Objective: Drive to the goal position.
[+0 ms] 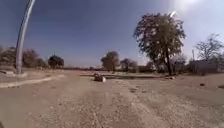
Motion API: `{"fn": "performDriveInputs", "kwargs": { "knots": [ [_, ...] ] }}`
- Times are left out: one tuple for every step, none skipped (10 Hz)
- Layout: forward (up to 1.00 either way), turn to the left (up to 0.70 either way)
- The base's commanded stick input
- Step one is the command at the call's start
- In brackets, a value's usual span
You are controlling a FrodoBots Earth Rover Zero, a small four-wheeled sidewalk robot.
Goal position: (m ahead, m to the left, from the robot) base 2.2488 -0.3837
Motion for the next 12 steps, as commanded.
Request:
{"fn": "performDriveInputs", "kwargs": {
  "knots": [
    [0.5,0.0],
    [0.5,0.0],
    [0.5,0.0],
    [0.5,0.0],
    [0.5,0.0],
    [0.5,0.0],
    [0.5,0.0],
    [0.5,0.0],
    [0.5,0.0],
    [0.5,0.0],
    [0.5,0.0],
    [0.5,0.0]
  ]
}}
